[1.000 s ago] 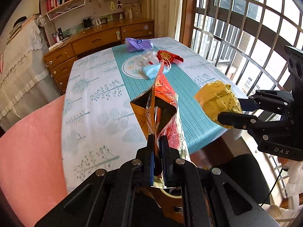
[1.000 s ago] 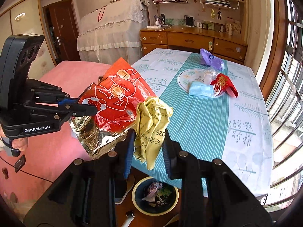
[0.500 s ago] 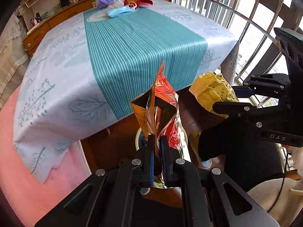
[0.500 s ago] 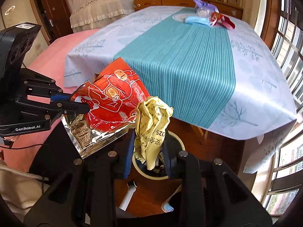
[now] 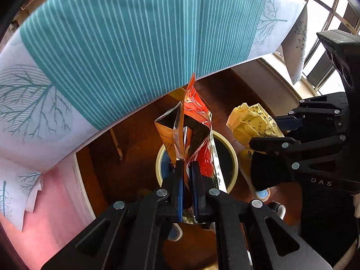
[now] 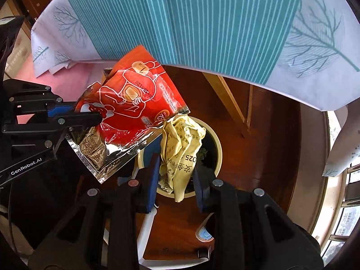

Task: Collect trash
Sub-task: 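Carry the snack bag and yellow wrapper down over the bin, then open both tools to drop the snack bag and wrapper into the bin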

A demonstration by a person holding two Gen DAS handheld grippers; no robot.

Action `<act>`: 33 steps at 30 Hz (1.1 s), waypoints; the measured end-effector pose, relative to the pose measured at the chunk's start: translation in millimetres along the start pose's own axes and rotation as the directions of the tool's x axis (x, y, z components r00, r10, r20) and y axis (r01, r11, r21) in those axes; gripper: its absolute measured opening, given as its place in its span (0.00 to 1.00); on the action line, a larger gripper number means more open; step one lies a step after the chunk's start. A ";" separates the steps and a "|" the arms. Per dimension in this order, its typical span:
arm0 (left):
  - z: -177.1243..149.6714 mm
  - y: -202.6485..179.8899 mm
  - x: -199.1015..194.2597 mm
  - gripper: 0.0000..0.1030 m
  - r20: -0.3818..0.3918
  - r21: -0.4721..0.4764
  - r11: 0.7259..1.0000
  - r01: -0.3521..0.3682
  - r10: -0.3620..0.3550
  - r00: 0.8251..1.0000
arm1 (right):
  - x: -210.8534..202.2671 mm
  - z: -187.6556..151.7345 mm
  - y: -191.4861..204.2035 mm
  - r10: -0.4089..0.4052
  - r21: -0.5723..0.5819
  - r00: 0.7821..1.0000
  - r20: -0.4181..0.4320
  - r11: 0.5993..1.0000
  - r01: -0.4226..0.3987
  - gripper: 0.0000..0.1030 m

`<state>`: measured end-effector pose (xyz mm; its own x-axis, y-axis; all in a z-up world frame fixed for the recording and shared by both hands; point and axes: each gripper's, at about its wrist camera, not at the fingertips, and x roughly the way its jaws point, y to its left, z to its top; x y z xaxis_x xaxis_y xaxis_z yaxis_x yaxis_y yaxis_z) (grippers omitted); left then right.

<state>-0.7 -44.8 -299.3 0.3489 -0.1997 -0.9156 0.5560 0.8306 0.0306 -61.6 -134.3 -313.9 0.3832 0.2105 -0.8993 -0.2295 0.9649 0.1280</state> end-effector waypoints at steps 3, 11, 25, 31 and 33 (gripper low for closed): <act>-2.8 -2.0 26.5 0.06 -0.026 -0.009 1.000 0.010 -0.010 1.000 | 26.0 -1.3 -11.8 0.004 0.040 1.000 -0.025 0.999 -0.003 0.24; -11.9 -3.1 102.4 0.06 -0.124 -0.040 0.999 0.033 -0.038 0.991 | 85.4 11.8 -37.2 0.037 0.146 0.995 -0.089 0.989 -0.024 0.24; -8.6 12.3 185.7 0.06 -0.214 -0.072 0.995 0.066 -0.080 0.973 | 160.9 11.0 -44.6 0.047 0.191 0.982 -0.185 0.982 -0.011 0.25; -8.7 18.4 202.1 0.08 -0.252 -0.086 0.995 0.055 -0.075 0.965 | 177.6 9.4 -46.5 0.056 0.189 0.975 -0.216 0.982 -0.014 0.27; -8.5 20.1 205.6 0.12 -0.262 -0.091 0.995 0.040 -0.063 0.963 | 180.3 9.7 -45.6 0.057 0.188 0.974 -0.218 0.982 -0.016 0.29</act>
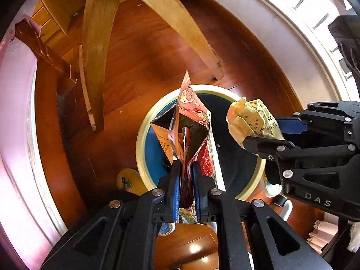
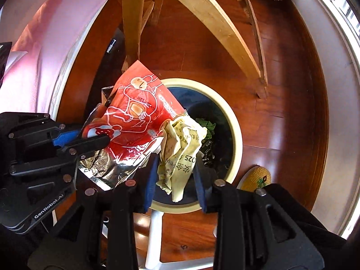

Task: Collect trash
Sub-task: 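Open both tools to drop the snack bag and wrapper into the bin, then raise both tools from the bin back over the table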

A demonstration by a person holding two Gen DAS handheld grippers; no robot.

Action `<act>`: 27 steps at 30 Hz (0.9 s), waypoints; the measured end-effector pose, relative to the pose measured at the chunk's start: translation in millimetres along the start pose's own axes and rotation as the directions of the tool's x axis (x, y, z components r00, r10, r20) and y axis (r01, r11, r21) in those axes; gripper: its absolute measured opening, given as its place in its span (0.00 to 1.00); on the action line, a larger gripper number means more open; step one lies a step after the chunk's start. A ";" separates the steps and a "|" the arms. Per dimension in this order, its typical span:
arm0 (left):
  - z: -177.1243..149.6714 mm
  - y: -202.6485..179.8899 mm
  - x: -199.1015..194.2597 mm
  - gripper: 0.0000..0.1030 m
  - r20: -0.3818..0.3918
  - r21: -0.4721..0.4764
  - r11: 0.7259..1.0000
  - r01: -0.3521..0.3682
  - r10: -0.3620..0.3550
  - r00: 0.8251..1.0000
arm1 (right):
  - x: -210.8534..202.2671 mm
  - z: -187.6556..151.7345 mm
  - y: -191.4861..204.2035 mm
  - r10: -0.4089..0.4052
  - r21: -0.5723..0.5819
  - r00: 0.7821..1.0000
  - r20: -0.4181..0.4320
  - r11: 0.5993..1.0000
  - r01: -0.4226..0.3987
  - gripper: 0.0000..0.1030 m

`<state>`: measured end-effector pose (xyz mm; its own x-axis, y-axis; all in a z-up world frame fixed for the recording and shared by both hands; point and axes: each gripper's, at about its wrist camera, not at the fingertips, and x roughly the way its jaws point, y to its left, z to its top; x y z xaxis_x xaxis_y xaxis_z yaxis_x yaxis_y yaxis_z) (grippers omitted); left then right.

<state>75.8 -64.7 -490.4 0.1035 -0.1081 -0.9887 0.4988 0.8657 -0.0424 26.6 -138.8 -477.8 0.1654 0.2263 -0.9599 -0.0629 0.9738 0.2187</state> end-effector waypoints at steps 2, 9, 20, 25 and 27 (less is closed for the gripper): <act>1.6 2.2 3.6 0.21 -0.008 -0.010 1.000 -0.015 0.015 1.000 | 3.3 0.9 -1.3 -0.002 0.002 1.000 -0.007 1.000 0.002 0.36; 2.3 14.0 7.4 0.62 -0.033 -0.062 0.997 -0.048 0.046 0.998 | 8.0 4.1 -6.0 -0.027 0.012 0.999 -0.020 1.000 0.027 0.49; 0.3 19.0 0.9 0.84 -0.012 -0.081 0.996 -0.043 0.043 0.999 | -0.5 2.2 -7.7 -0.032 0.008 0.999 0.010 0.999 0.031 0.53; -1.6 19.9 -4.4 0.85 -0.005 -0.087 0.995 -0.041 0.041 0.999 | -5.0 0.8 -6.7 -0.027 0.004 0.999 0.021 1.000 0.027 0.55; -3.4 19.4 -7.9 0.85 0.000 -0.088 0.995 -0.037 0.037 0.999 | -7.3 0.1 -6.5 -0.024 0.003 0.999 0.026 1.000 0.024 0.55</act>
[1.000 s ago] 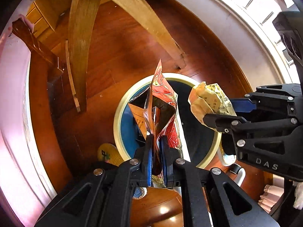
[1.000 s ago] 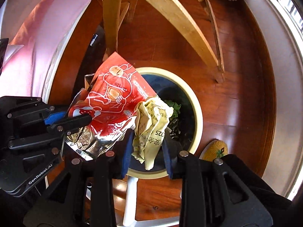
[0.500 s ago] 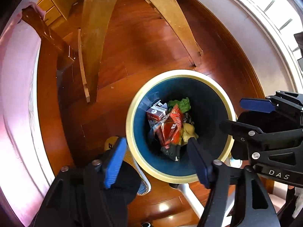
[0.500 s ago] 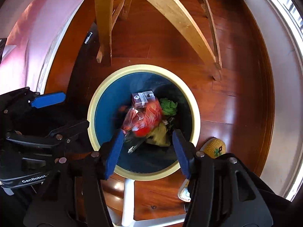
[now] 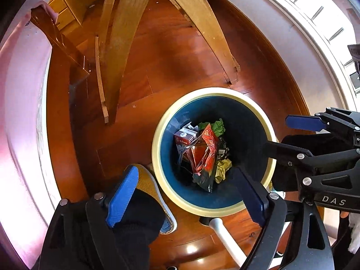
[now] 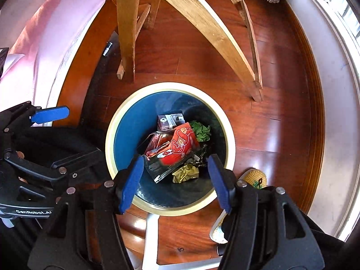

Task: Collect trash
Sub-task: 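Raise both tools from the bin back over the table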

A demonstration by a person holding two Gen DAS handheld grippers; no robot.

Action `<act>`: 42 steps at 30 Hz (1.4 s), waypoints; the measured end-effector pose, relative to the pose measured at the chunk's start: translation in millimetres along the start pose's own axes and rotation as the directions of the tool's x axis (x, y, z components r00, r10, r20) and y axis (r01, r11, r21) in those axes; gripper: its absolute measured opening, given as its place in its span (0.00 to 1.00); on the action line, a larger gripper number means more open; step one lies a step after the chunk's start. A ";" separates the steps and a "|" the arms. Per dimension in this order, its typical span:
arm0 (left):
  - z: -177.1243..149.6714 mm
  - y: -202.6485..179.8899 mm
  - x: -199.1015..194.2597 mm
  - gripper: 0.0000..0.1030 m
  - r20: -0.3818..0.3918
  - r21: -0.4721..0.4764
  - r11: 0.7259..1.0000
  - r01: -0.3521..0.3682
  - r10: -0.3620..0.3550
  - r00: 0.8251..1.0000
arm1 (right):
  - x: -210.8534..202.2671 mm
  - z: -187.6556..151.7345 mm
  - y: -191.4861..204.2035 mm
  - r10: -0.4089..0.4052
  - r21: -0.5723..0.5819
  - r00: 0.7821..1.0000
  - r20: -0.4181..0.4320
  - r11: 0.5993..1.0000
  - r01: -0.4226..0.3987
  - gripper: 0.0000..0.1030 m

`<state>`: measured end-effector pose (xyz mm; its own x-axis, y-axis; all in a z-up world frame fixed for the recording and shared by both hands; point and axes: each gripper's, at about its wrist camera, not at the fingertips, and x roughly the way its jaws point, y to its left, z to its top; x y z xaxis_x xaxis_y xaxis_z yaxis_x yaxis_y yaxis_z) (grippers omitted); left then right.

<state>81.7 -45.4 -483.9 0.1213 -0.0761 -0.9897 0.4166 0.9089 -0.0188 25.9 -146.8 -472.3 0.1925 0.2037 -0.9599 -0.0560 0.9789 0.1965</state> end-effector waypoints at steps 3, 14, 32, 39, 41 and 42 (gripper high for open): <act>-3.3 -1.2 -5.4 0.86 0.005 0.003 1.000 0.000 0.000 1.000 | -5.4 -0.3 2.2 0.000 -0.006 1.000 0.011 1.000 0.000 0.55; -26.2 -14.4 -63.7 0.86 0.097 0.019 0.999 0.028 -0.029 0.995 | -58.6 -13.5 23.4 0.005 -0.059 0.995 0.097 0.998 0.000 0.55; -81.2 -32.9 -233.3 0.86 0.214 0.125 0.989 0.078 -0.103 0.971 | -205.0 -33.1 56.2 0.037 -0.138 0.991 0.130 0.990 -0.019 0.55; -63.2 -20.0 -319.7 0.86 0.297 0.137 0.989 0.052 -0.091 0.950 | -284.3 -31.4 70.1 0.047 -0.205 0.976 0.214 0.979 -0.002 0.55; -52.6 -17.1 -344.1 0.86 0.328 0.146 0.989 0.035 -0.081 0.941 | -309.1 -24.0 75.2 0.041 -0.223 0.967 0.251 0.975 0.016 0.55; -46.8 -14.8 -357.4 0.86 0.346 0.150 0.988 0.025 -0.076 0.935 | -321.2 -19.2 77.7 0.040 -0.229 0.962 0.269 0.973 0.024 0.55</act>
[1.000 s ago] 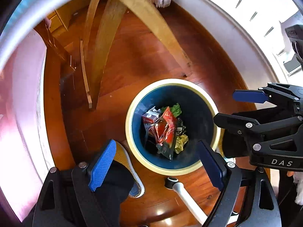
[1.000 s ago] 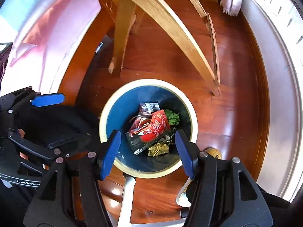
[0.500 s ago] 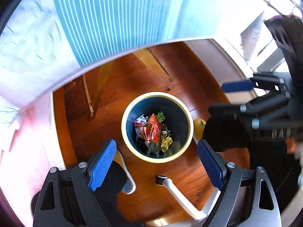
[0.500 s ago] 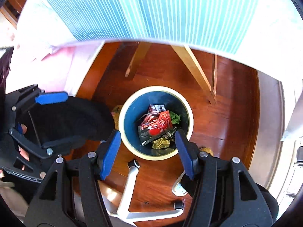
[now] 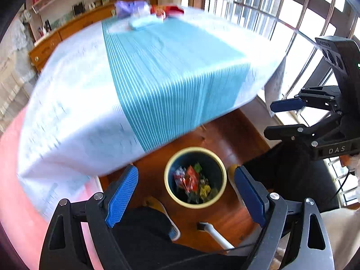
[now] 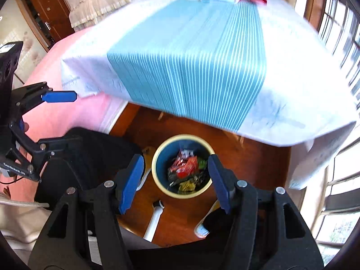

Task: Collect trash
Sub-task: 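Raise both tools from the bin back over the table, then grasp the blue face mask with left tool while right tool grasps red envelope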

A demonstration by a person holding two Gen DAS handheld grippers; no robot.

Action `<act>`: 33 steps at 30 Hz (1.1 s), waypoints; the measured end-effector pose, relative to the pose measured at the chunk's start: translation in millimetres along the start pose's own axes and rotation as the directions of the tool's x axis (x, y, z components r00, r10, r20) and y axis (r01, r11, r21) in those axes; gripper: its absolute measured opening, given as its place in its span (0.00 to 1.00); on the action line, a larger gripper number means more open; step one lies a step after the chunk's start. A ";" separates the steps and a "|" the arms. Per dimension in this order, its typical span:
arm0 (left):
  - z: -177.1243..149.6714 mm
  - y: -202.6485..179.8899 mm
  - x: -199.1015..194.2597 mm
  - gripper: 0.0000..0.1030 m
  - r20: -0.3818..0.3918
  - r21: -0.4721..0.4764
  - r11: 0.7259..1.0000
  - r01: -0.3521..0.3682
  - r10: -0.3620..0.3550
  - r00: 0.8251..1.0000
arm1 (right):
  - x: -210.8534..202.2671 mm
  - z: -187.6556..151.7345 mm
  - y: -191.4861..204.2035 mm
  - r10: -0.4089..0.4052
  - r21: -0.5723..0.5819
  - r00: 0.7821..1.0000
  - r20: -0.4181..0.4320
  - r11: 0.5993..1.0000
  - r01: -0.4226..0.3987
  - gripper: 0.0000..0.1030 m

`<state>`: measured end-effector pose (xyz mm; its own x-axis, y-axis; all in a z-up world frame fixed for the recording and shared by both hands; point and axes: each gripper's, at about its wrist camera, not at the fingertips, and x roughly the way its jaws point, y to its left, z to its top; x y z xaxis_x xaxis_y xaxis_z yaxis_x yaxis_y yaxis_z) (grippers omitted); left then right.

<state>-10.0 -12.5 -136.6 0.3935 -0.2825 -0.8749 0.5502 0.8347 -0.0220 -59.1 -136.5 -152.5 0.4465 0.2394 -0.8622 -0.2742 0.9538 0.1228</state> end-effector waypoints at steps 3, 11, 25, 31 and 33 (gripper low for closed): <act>33.2 6.7 -27.3 0.86 0.052 0.023 1.000 -0.020 0.019 0.998 | -30.8 29.9 -0.5 -0.022 -0.011 0.998 0.064 1.000 0.023 0.55; 128.8 42.6 -59.3 0.86 0.139 0.083 0.992 -0.095 0.083 0.987 | -84.7 124.3 -28.2 -0.094 -0.012 0.973 0.211 0.995 0.099 0.55; 309.2 112.1 72.9 0.87 0.086 0.167 0.979 -0.118 0.104 0.991 | -21.8 291.3 -143.1 -0.163 0.080 0.954 0.250 0.986 0.147 0.56; 361.6 130.4 145.3 0.90 0.032 0.250 0.961 -0.118 0.113 0.993 | 28.3 340.3 -186.6 -0.152 0.125 0.960 0.237 0.984 0.125 0.57; 375.4 135.1 166.2 0.90 0.006 0.263 0.960 -0.092 0.094 0.996 | 45.5 351.2 -198.7 -0.144 0.137 0.963 0.227 0.984 0.115 0.57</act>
<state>406.2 -124.1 -103.3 0.4478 -0.2057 -0.8701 0.6860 0.7032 0.1868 314.8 -251.3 -43.5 0.6627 0.1344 -0.7367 -0.1017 0.9908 0.0893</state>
